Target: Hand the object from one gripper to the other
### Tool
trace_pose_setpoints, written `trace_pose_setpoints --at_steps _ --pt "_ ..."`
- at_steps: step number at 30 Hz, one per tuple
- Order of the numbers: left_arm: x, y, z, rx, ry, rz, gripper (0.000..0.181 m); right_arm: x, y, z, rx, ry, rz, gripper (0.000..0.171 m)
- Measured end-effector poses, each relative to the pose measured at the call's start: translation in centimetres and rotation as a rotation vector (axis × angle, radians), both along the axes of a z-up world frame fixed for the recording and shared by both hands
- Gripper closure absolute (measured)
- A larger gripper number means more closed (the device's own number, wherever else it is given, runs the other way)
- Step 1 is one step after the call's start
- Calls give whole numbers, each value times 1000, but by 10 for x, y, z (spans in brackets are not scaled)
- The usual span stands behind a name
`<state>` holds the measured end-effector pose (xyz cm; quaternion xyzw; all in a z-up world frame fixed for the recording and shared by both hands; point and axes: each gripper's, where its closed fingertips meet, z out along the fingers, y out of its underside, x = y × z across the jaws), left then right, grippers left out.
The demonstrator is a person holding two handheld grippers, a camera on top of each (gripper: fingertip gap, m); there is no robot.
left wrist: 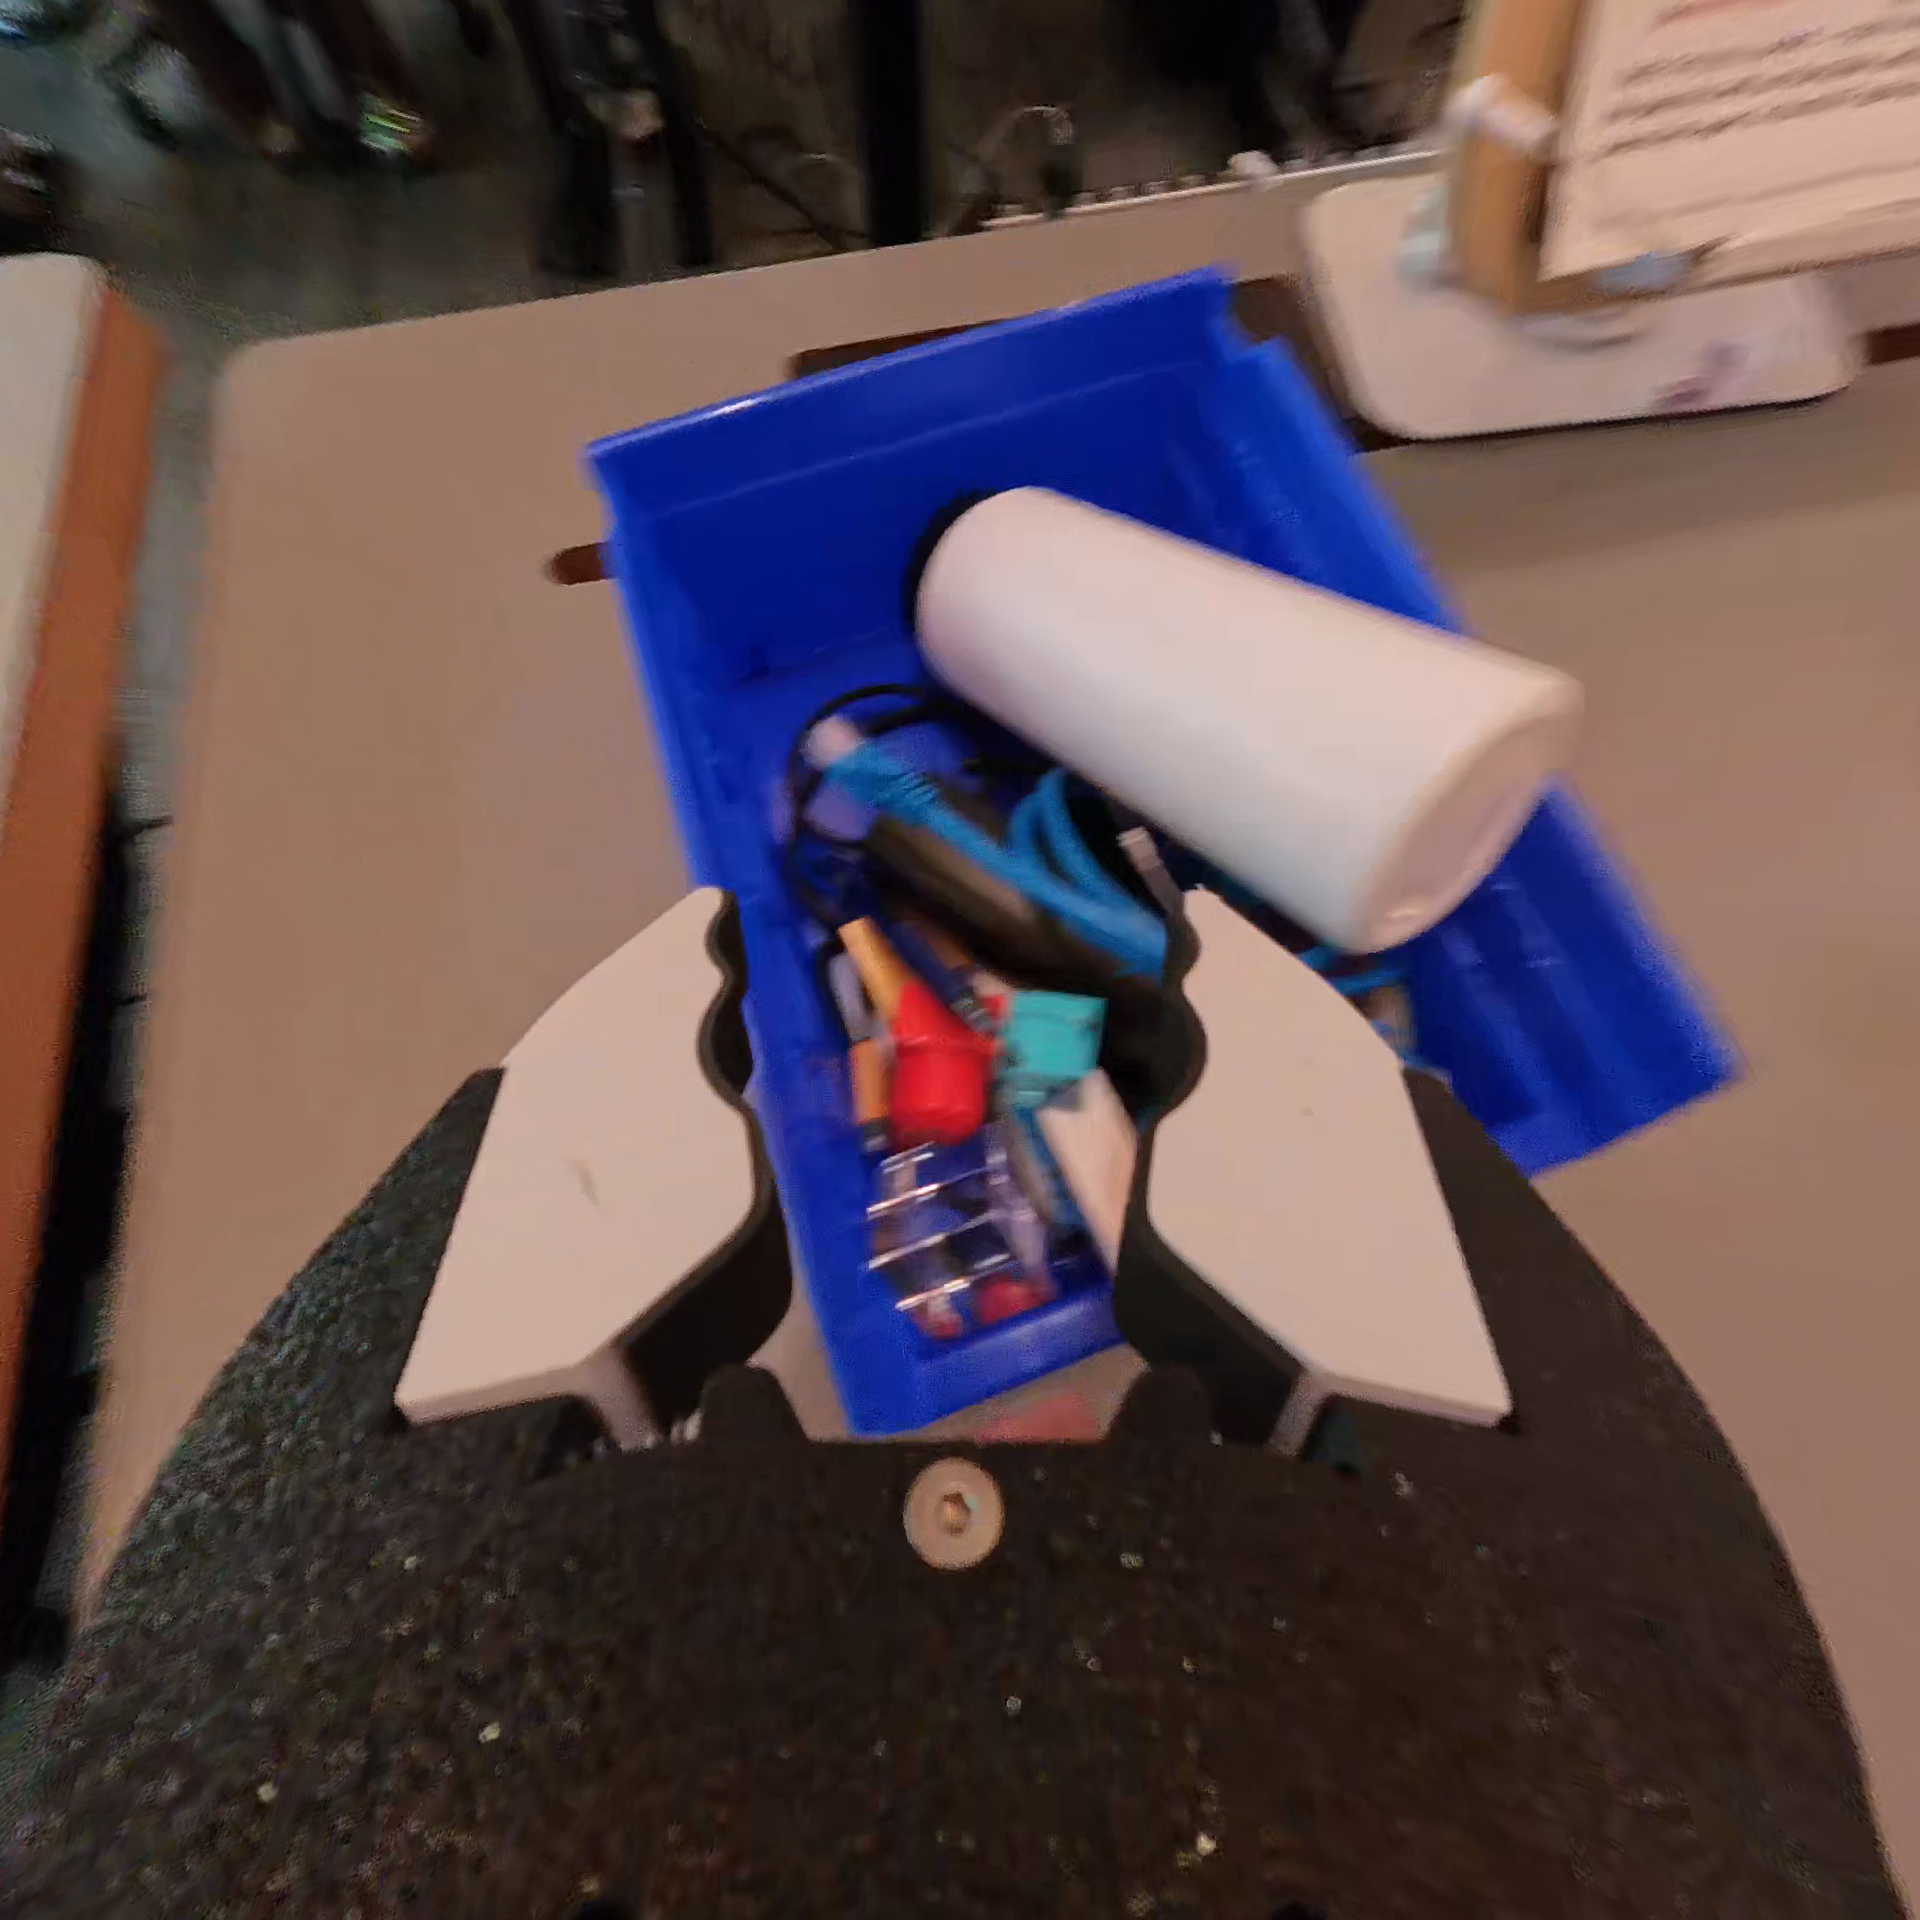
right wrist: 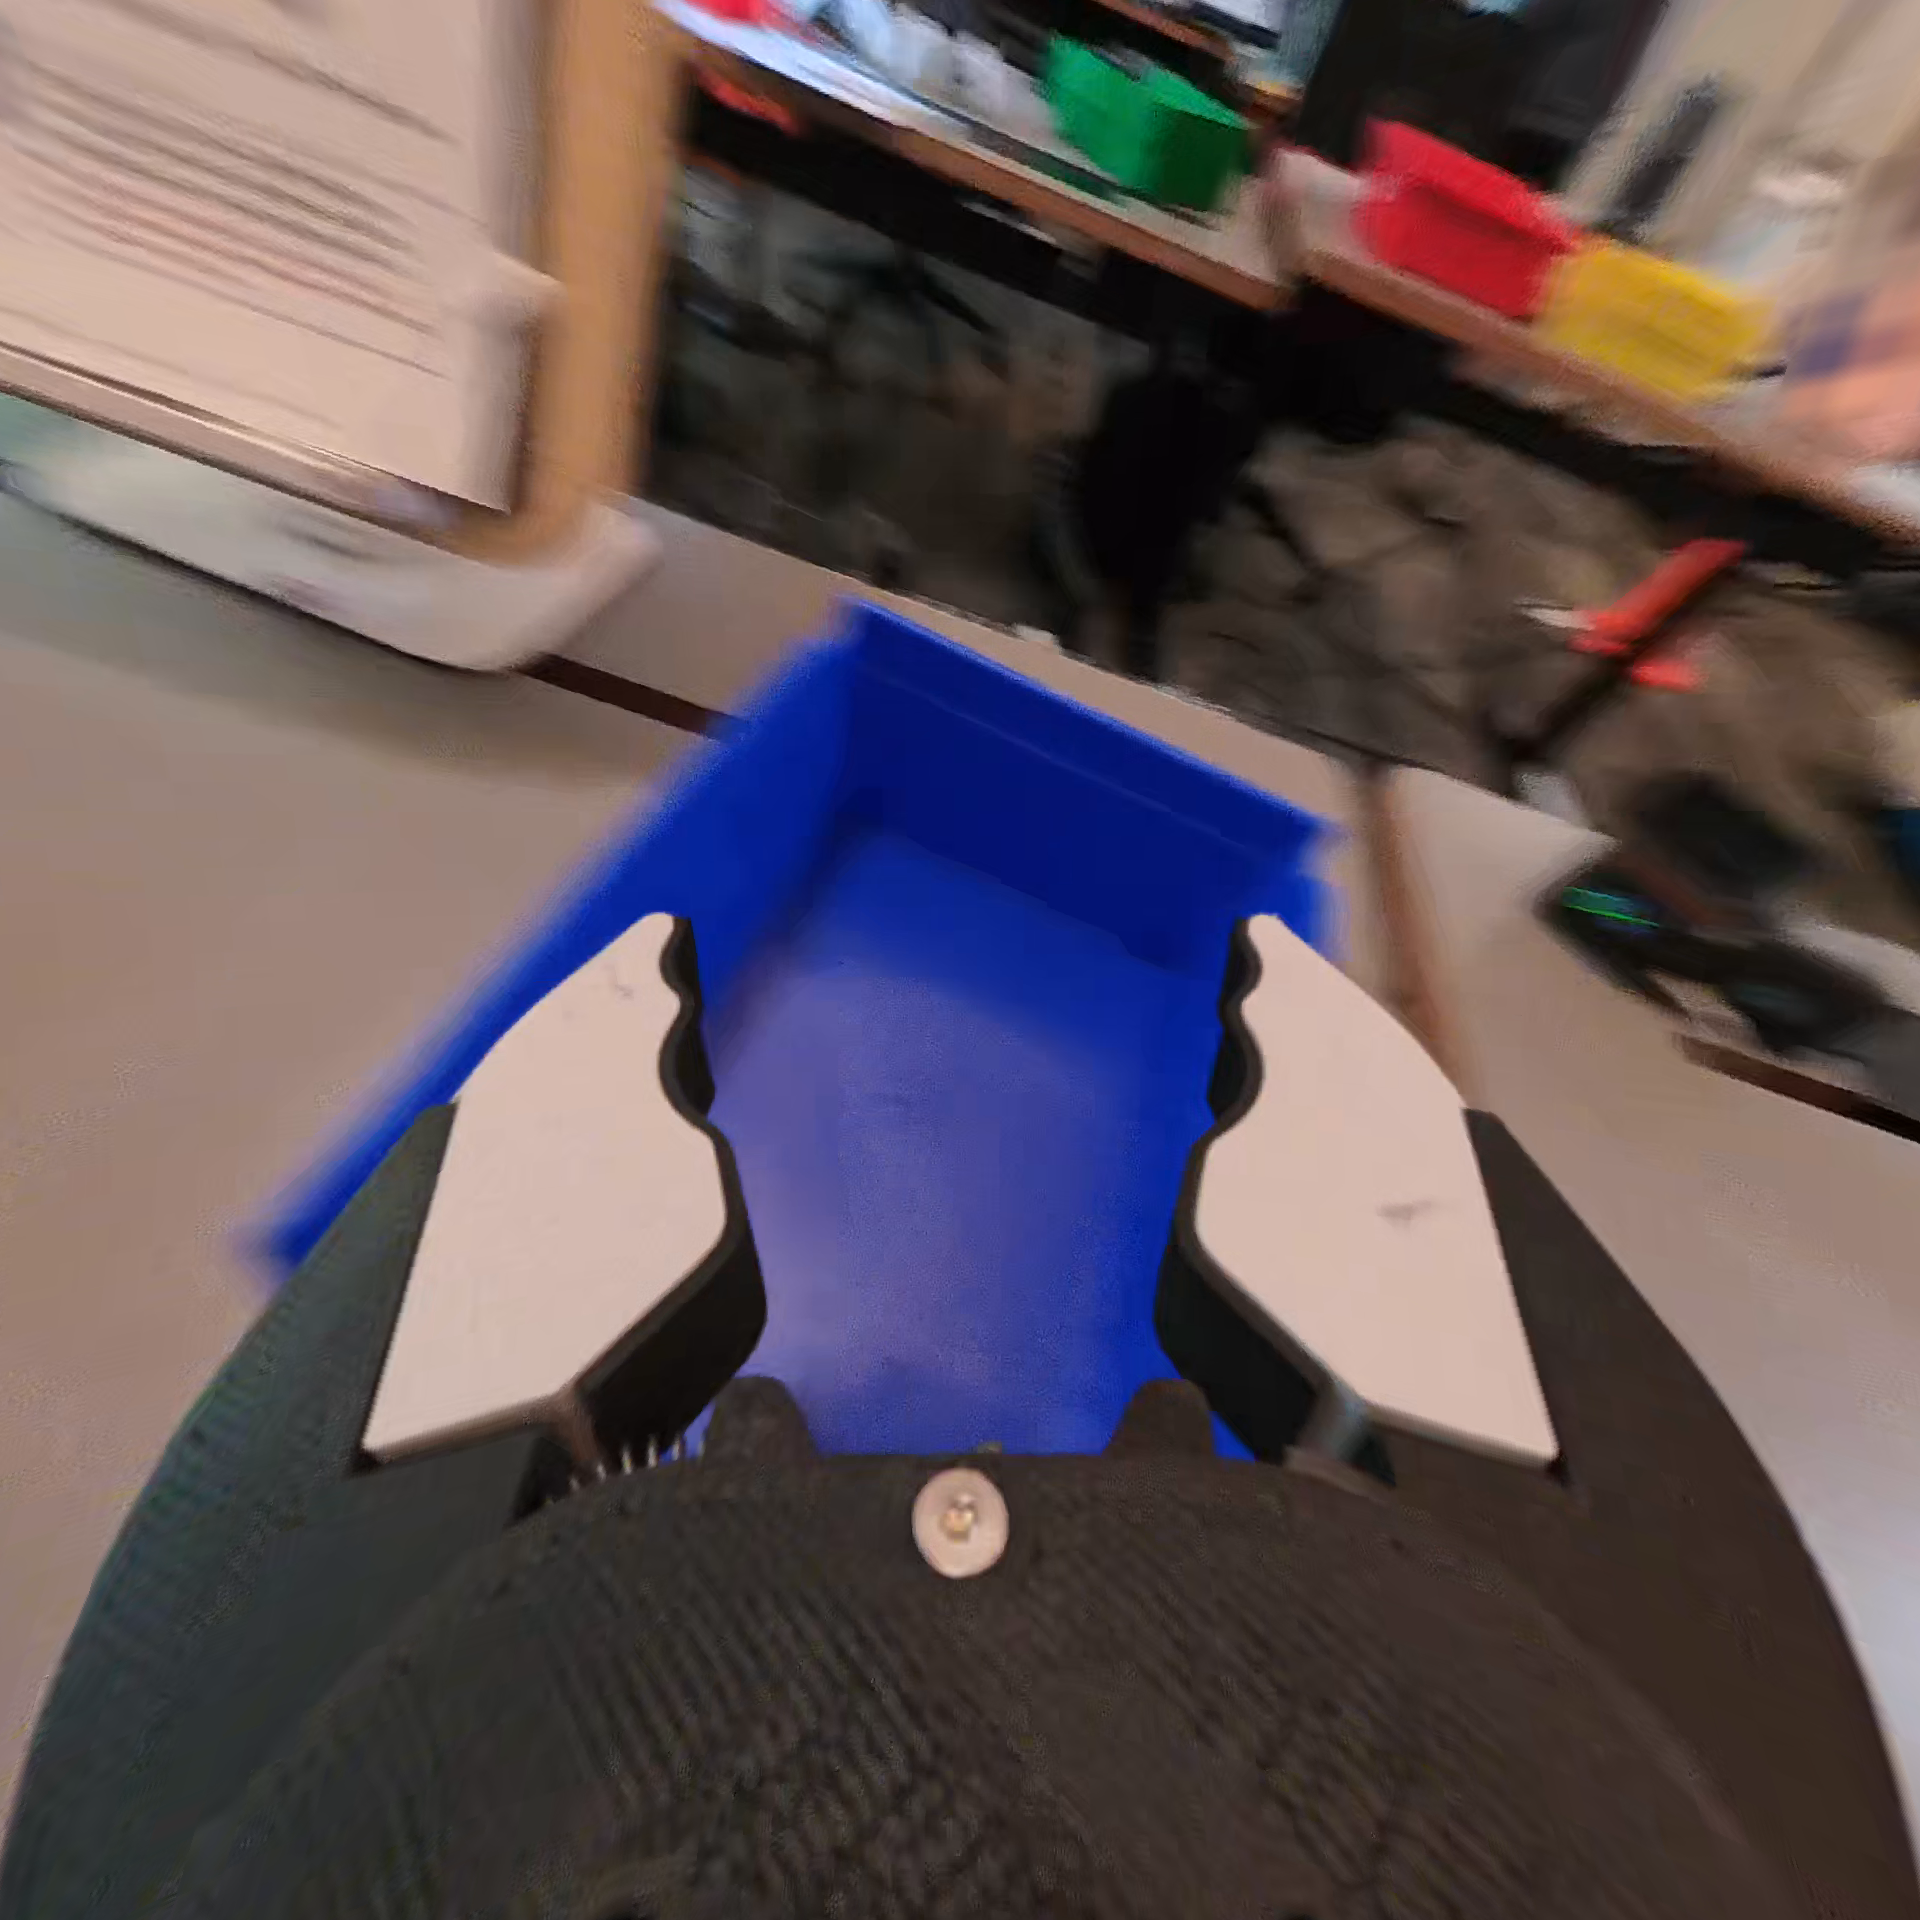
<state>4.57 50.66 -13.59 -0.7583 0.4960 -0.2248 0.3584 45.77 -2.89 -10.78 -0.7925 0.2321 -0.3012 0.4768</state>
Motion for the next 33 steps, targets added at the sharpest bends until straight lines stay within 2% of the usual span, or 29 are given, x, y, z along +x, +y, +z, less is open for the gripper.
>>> trace_pose_setpoints --at_steps 2,4,9,11,16,20,23,25,29,33 --pt "26 -22 13 -139 -55 -102 96 -51 57 -5 132 119 213 69" --pt "48 -35 16 -306 -61 -164 95 -89 103 -9 206 155 366 68" --pt "77 -31 -4 -687 42 10 94 -123 176 -12 259 130 494 66" --pt "83 -35 -11 -756 86 38 102 -127 193 -10 223 116 524 68" --pt "81 -26 -38 -746 294 168 100 -142 211 7 219 28 581 71" --pt "88 -27 -55 -780 348 244 95 -149 206 9 211 33 612 73" --pt "96 -30 -63 -795 368 248 93 -149 202 10 232 64 630 75" --pt "104 -37 -67 -830 358 235 102 -144 199 12 252 82 617 77" --pt "107 -52 -83 -878 409 202 79 -137 193 16 289 89 597 81" --pt "106 -54 -82 -849 429 153 76 -131 190 13 272 87 577 84"
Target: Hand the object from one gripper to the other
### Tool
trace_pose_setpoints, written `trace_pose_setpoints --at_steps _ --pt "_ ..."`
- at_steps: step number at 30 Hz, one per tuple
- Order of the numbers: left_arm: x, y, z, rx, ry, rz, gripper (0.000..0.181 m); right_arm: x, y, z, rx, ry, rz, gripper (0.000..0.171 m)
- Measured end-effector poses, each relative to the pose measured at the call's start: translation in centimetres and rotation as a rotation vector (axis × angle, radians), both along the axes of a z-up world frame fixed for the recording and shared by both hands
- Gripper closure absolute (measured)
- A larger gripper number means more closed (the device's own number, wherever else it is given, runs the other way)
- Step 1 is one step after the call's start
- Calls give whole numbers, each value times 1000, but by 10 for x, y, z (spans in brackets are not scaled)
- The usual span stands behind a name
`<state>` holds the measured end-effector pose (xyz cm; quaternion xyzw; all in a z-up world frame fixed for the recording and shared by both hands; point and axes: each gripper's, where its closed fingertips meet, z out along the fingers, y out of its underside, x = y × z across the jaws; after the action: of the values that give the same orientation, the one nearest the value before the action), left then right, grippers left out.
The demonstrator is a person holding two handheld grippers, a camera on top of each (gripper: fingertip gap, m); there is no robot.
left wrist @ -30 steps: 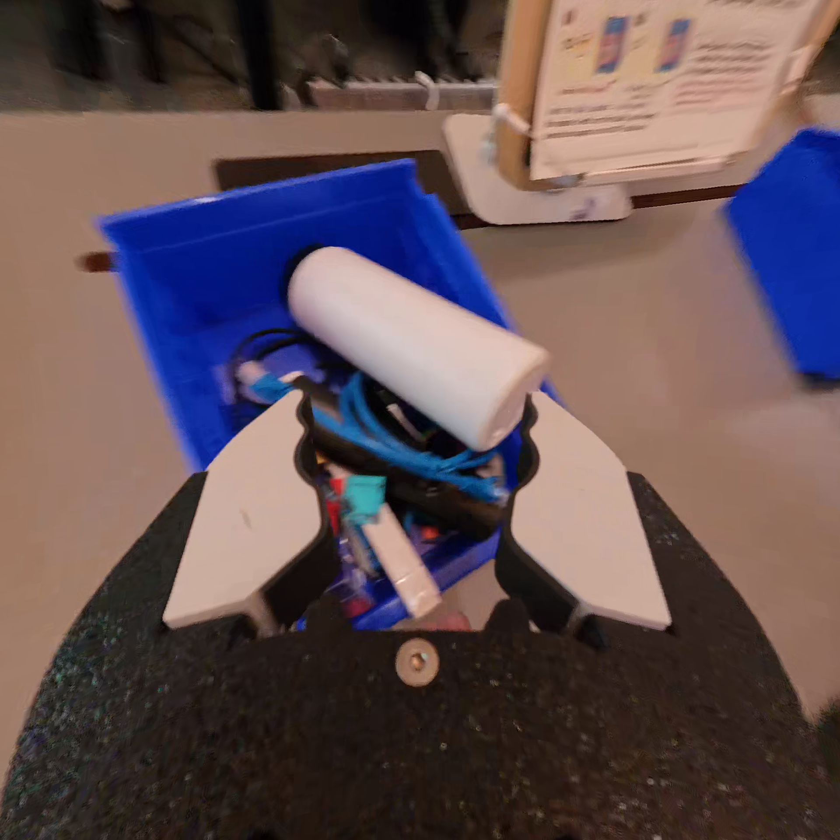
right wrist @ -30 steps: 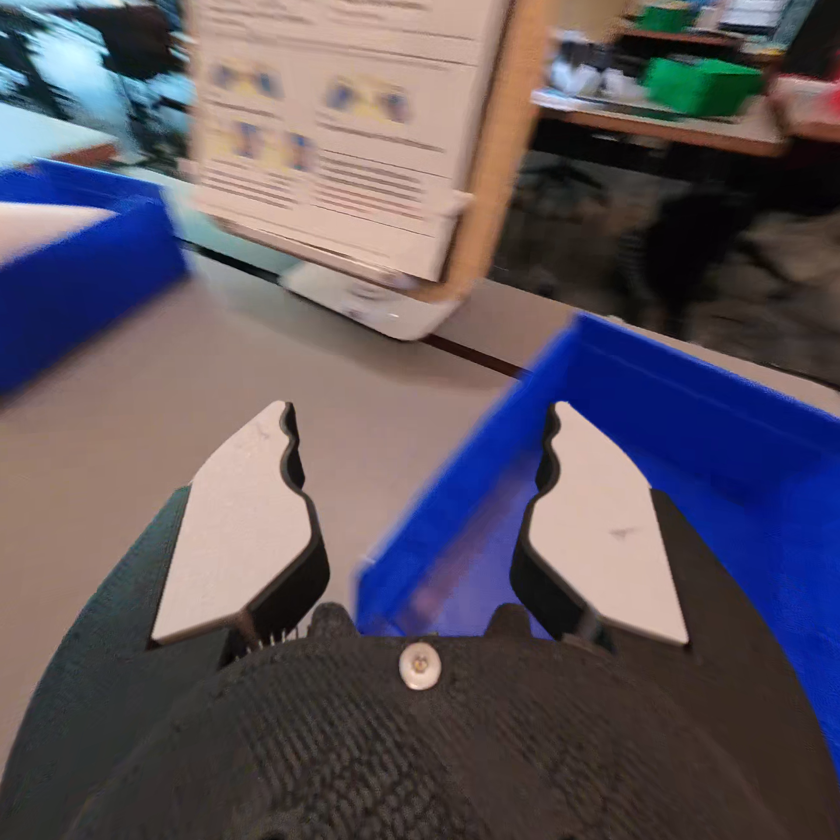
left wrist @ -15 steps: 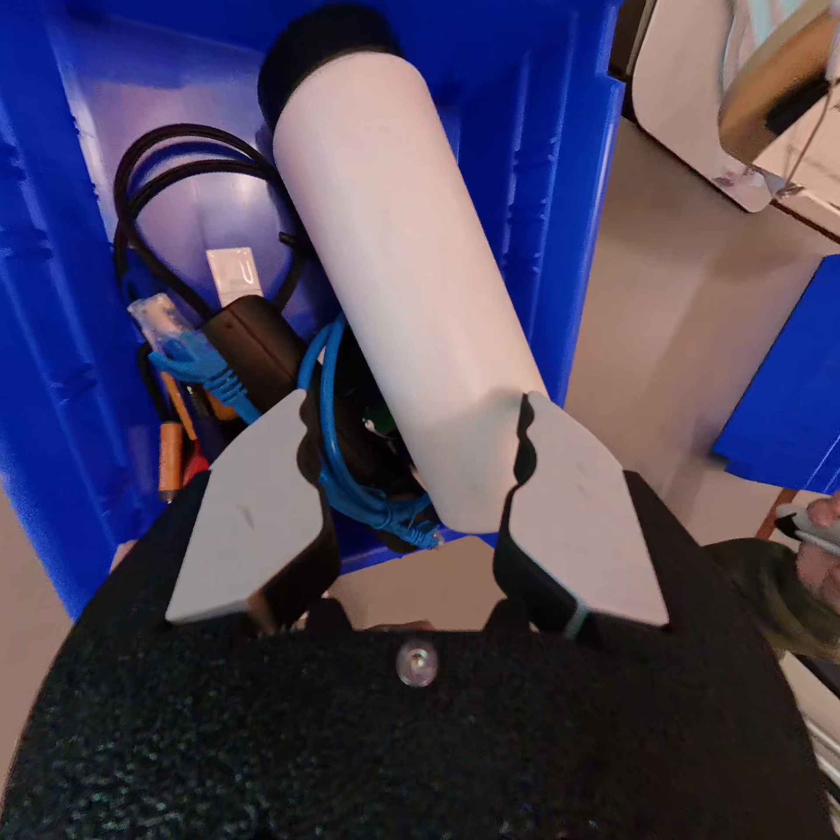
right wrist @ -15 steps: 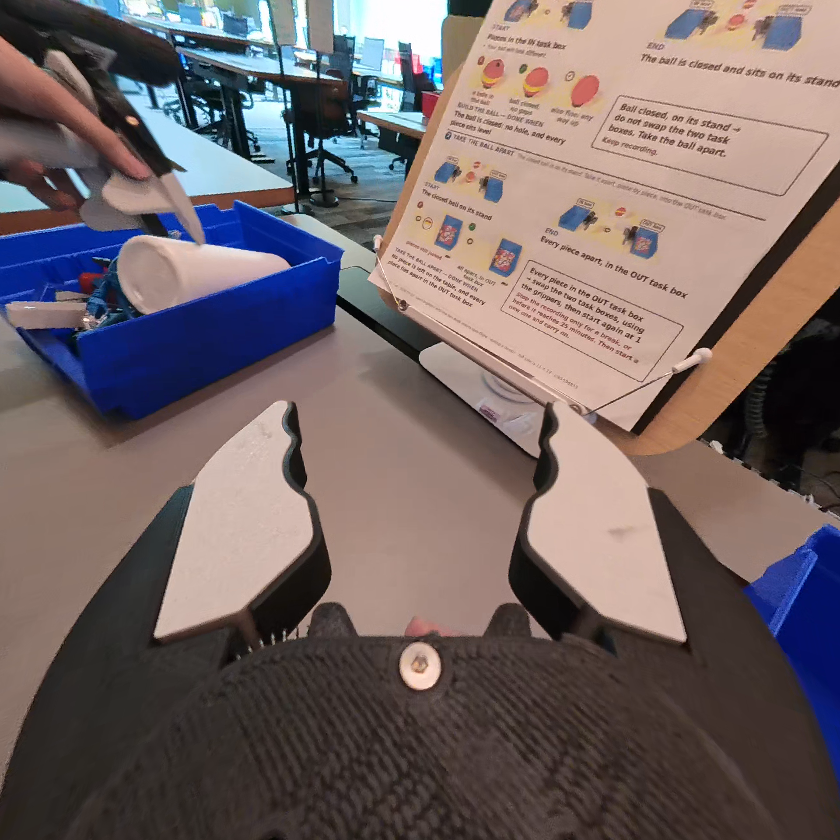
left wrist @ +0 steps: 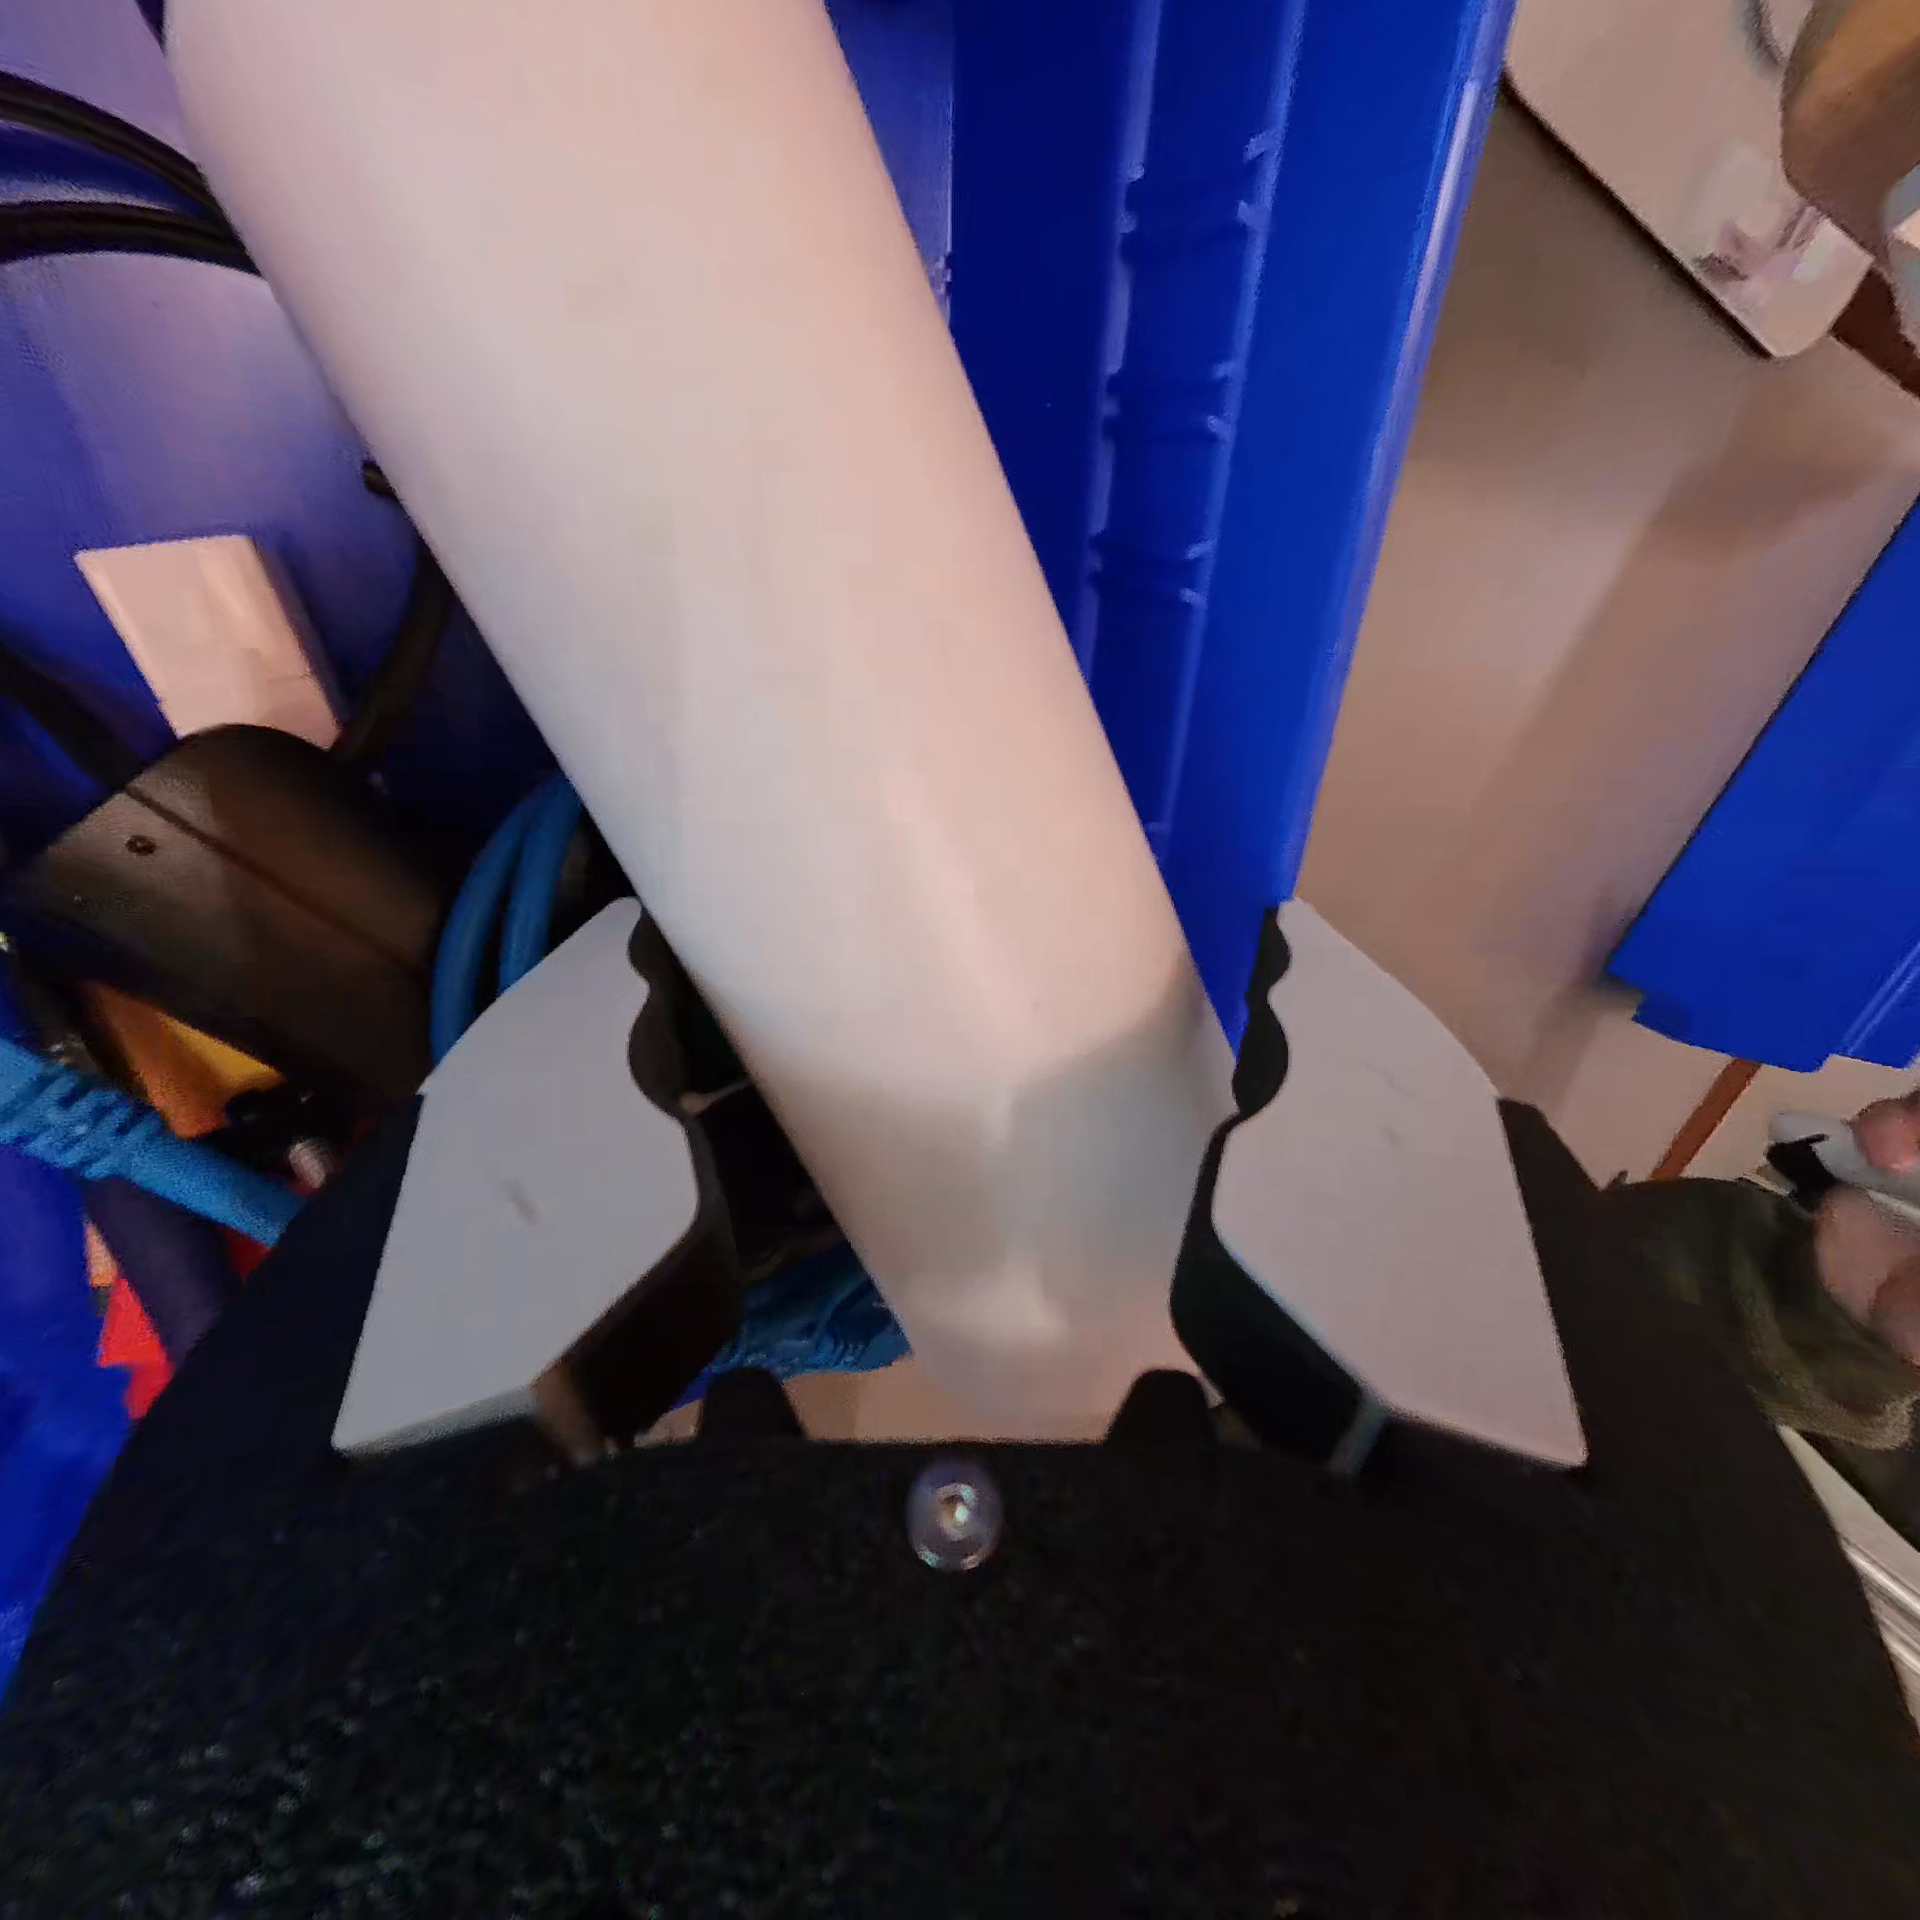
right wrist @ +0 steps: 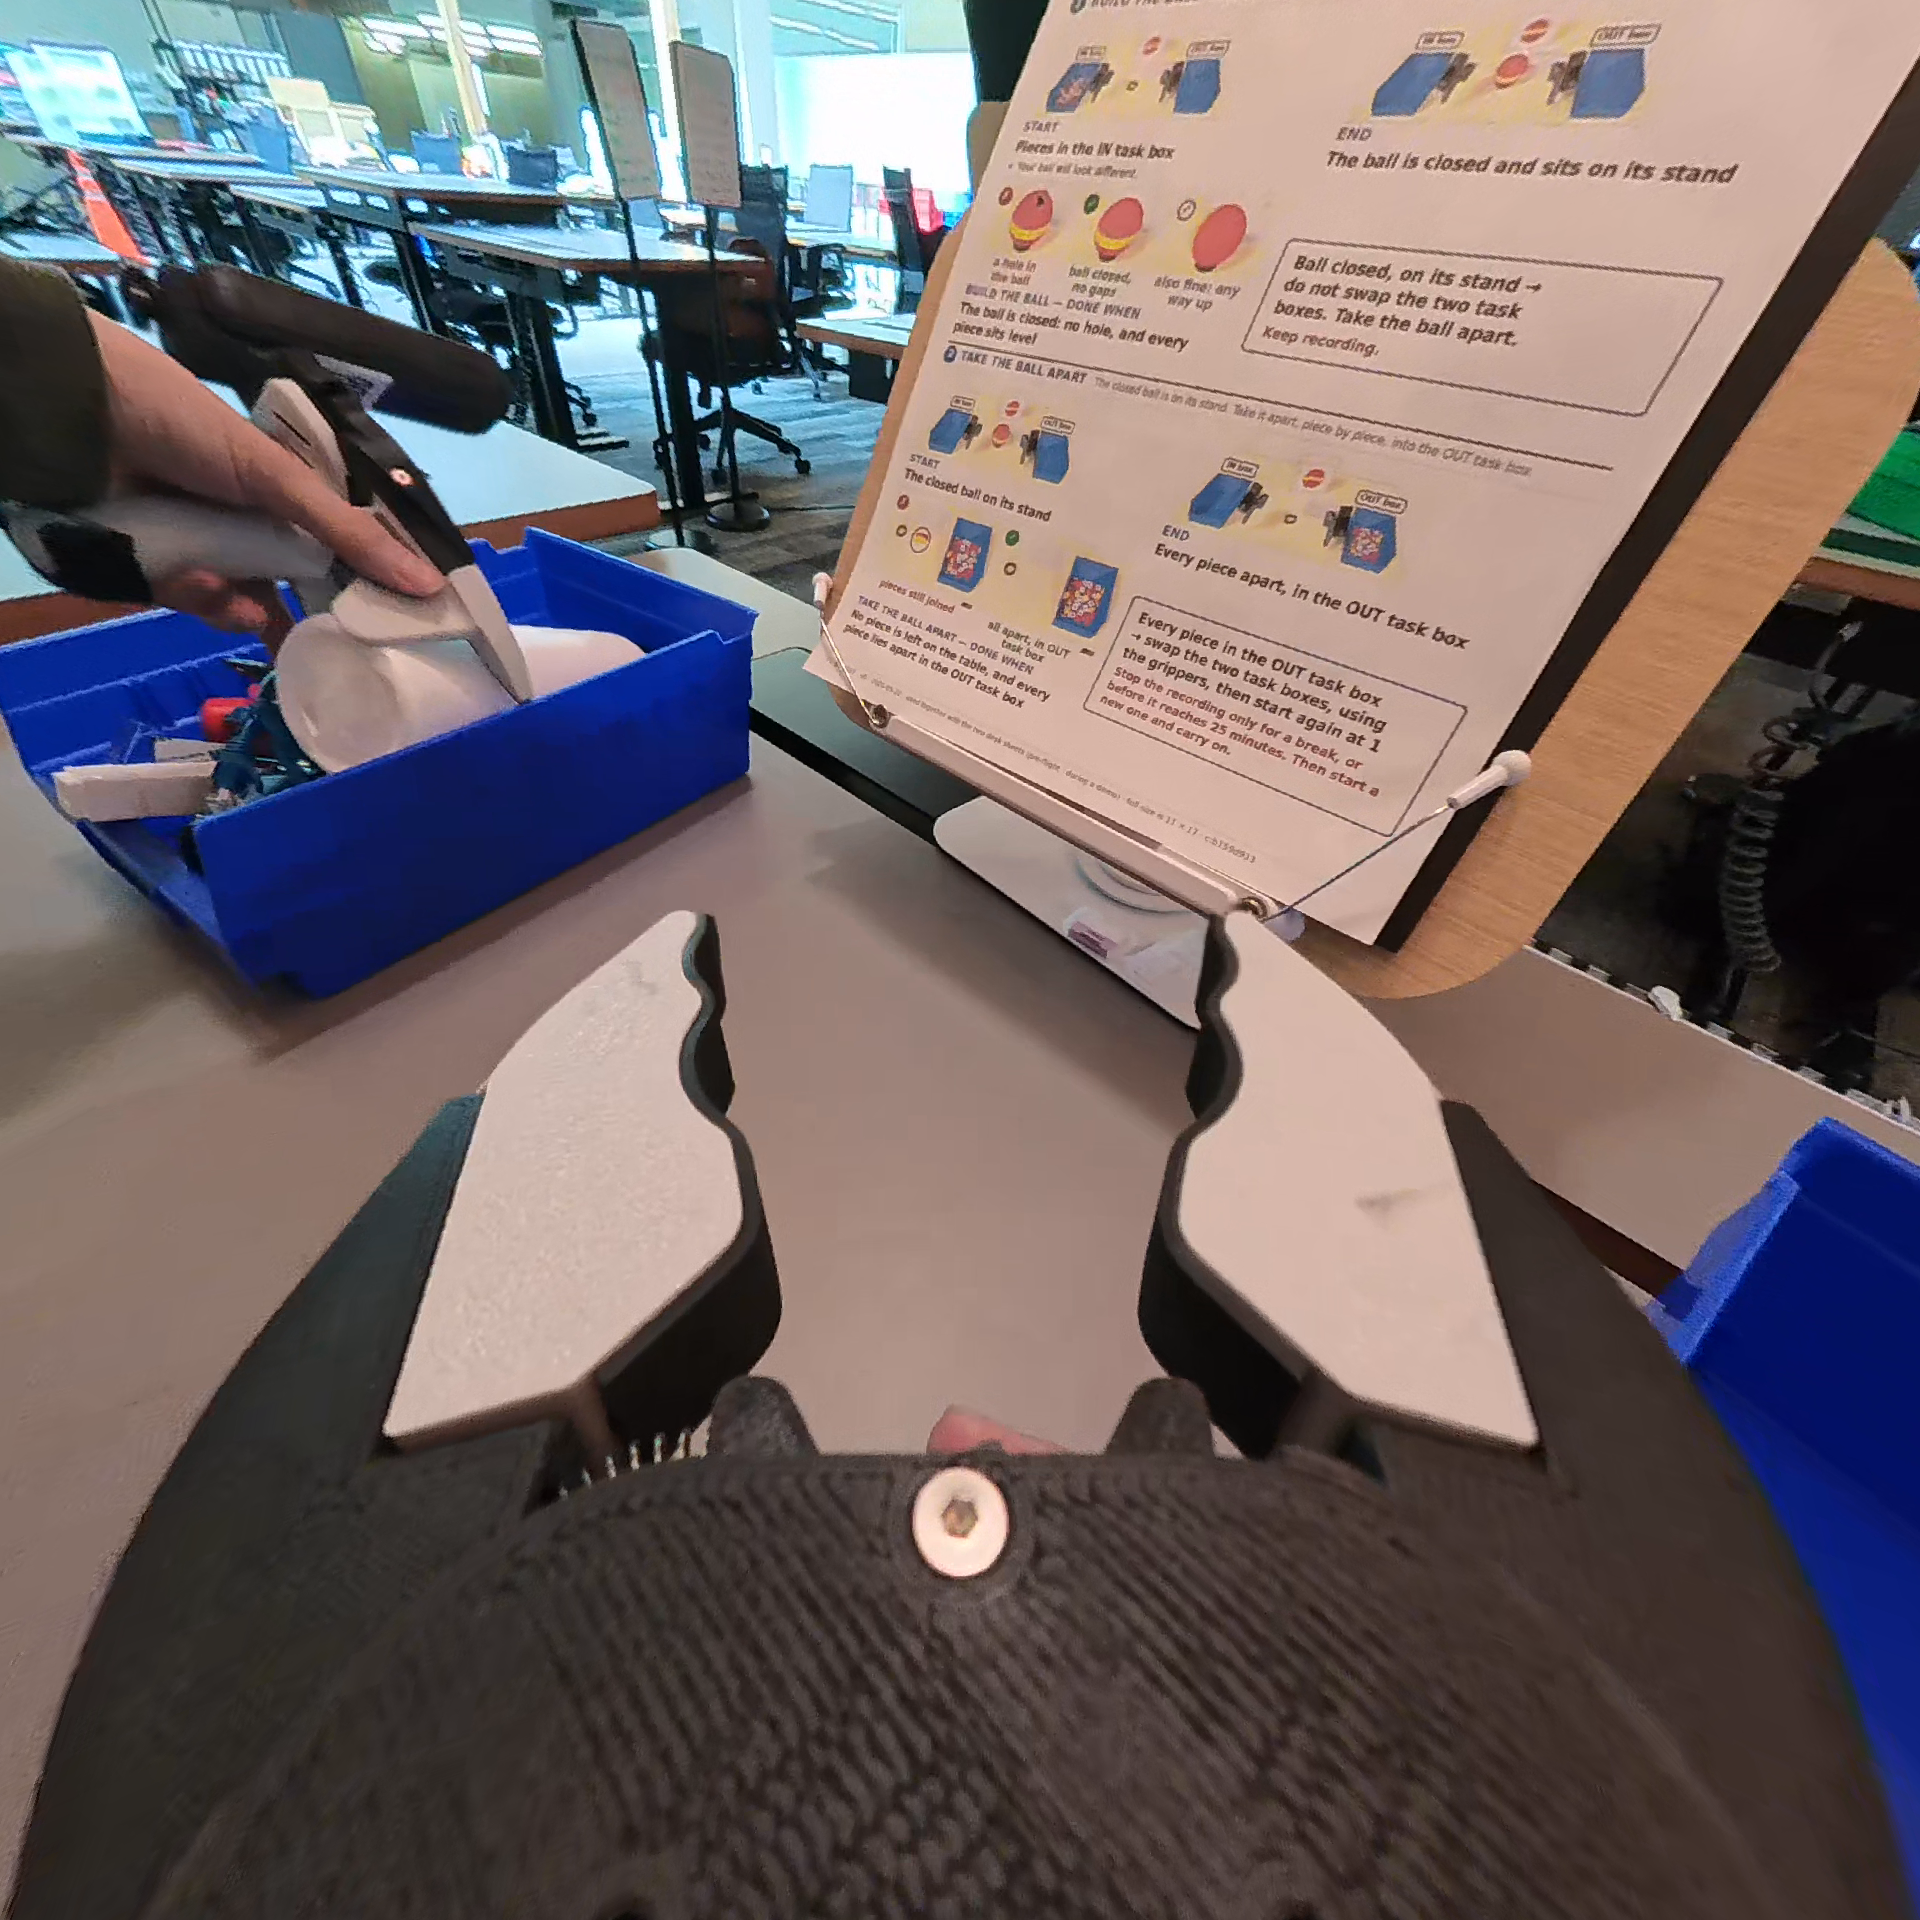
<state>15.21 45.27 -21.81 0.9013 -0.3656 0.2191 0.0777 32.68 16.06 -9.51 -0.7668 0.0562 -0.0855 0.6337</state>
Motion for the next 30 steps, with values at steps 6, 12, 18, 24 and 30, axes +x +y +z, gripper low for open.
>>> trace_pose_setpoints --at_steps 6,12,18,24,30 --pt "-2 -9 3 -44 -28 -55 88 2 1 -5 -16 12 -3 86" --pt "-2 -12 9 -40 -170 -130 97 3 0 -5 -21 2 -8 87" --pt "-4 -3 35 15 -355 -158 98 8 -4 -7 -25 14 -28 88" --pt "-9 9 82 107 -556 -150 98 12 -7 -7 -19 21 -44 89" --pt "-20 -3 160 318 -811 -195 98 4 -1 -5 -2 31 -14 89"
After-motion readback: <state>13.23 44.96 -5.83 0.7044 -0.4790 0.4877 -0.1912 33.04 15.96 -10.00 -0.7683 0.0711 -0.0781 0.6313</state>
